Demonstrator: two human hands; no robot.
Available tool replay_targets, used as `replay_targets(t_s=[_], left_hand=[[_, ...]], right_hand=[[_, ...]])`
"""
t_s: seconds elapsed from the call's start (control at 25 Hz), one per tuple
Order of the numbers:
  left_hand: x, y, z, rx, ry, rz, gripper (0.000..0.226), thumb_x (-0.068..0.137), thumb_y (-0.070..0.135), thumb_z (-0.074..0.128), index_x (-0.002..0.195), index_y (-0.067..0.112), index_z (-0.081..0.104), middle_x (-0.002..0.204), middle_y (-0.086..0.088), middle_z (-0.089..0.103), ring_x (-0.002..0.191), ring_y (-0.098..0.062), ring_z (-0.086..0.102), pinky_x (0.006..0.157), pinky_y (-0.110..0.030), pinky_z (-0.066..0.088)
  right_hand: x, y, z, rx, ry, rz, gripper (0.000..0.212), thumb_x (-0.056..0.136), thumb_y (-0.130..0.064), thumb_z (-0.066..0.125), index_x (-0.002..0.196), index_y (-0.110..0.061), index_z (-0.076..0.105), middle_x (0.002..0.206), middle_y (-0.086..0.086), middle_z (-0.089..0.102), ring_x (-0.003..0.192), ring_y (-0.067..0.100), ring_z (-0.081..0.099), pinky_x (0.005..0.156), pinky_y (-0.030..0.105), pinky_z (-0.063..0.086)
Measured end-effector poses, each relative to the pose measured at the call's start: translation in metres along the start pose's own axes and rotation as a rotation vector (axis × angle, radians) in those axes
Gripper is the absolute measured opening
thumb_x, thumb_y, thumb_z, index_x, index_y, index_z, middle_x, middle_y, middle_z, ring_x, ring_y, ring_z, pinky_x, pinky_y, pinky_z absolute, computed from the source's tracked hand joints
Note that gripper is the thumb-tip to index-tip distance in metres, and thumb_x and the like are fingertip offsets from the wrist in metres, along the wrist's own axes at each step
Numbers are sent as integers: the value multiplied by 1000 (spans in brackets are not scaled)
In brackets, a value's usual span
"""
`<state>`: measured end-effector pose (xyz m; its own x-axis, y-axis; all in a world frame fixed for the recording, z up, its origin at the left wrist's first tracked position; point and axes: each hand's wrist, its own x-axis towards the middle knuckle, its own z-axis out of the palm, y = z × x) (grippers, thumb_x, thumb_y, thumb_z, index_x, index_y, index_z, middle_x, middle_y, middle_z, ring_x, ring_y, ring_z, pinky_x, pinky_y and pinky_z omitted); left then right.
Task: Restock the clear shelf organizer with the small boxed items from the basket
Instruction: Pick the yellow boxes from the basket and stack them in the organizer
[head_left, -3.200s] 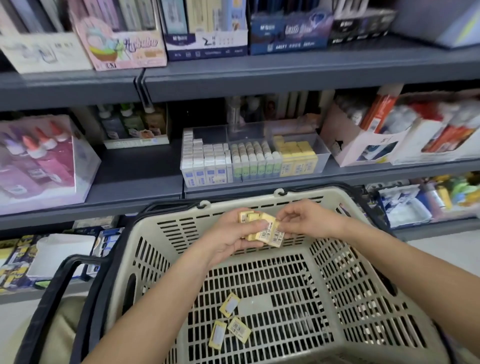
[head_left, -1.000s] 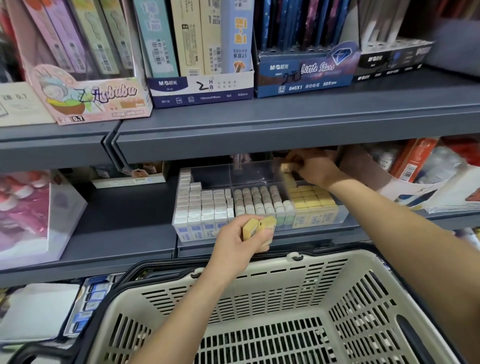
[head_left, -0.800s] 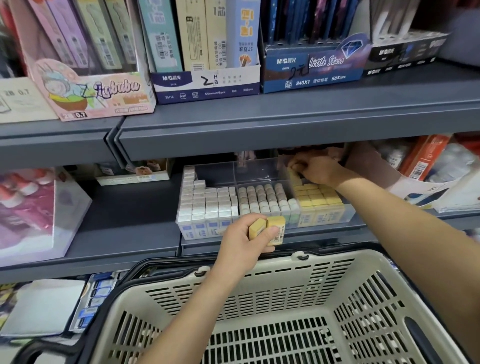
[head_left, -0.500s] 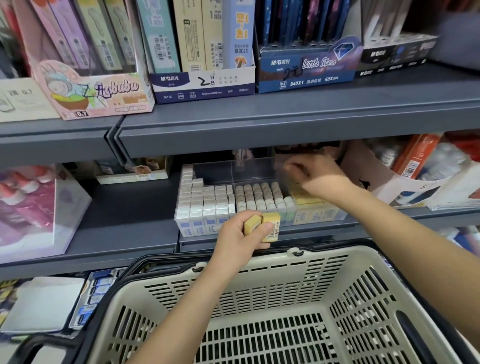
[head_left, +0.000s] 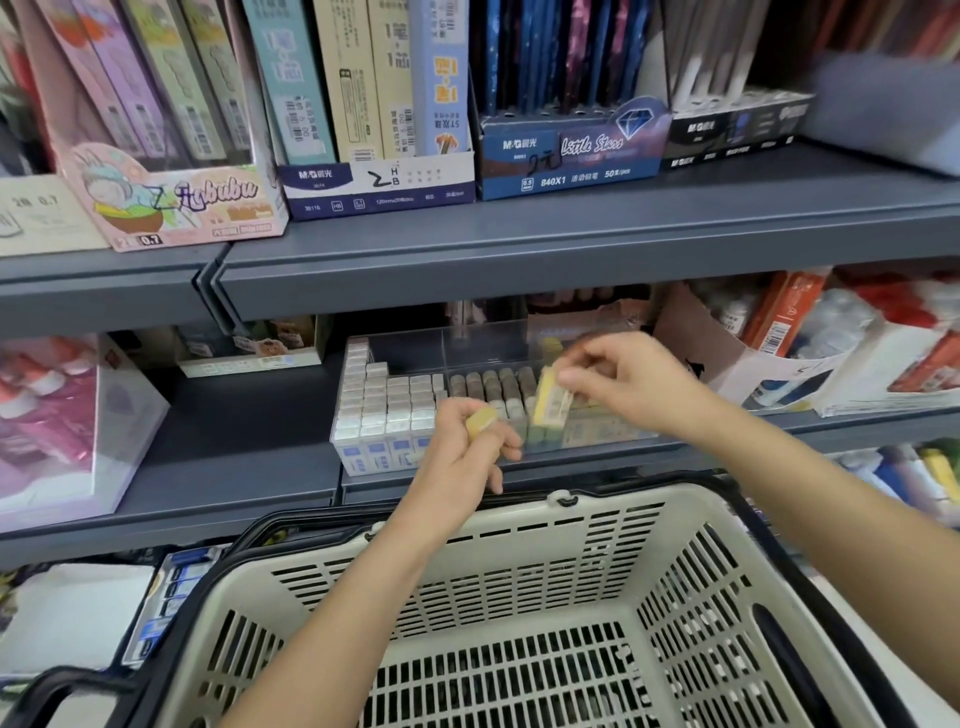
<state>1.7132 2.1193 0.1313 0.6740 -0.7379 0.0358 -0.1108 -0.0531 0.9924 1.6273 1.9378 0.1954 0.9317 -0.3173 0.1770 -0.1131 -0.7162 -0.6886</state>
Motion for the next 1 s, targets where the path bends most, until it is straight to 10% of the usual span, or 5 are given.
replay_targets(t_s=[0.24,0.44,1.0], left_hand=[[-6,-15,2,166,50,152,27,91,14,56,97,40,57,95,9,61,91,-10,58,81,-30,53],[-6,-20,5,116,31,125,34,88,17,61,96,50,60,97,12,64,90,-12,62,71,-29,57],[-3,-20,5,28,111,25,28,86,10,63,104,32,60,102,10,67,95,-7,65,86,-33,55]], right_hand=[[62,45,-13,-213,325,101,18,89,-12,57,106,-8,63,110,11,65,104,27,57,81,15,35],[96,67,7,-282,207,28,14,90,-9,55,102,-7,61,108,13,64,104,29,58,97,39,42],[88,56,11,-482,60,130,22,93,-25,47,107,-17,61,118,5,62,105,26,56,85,30,40]])
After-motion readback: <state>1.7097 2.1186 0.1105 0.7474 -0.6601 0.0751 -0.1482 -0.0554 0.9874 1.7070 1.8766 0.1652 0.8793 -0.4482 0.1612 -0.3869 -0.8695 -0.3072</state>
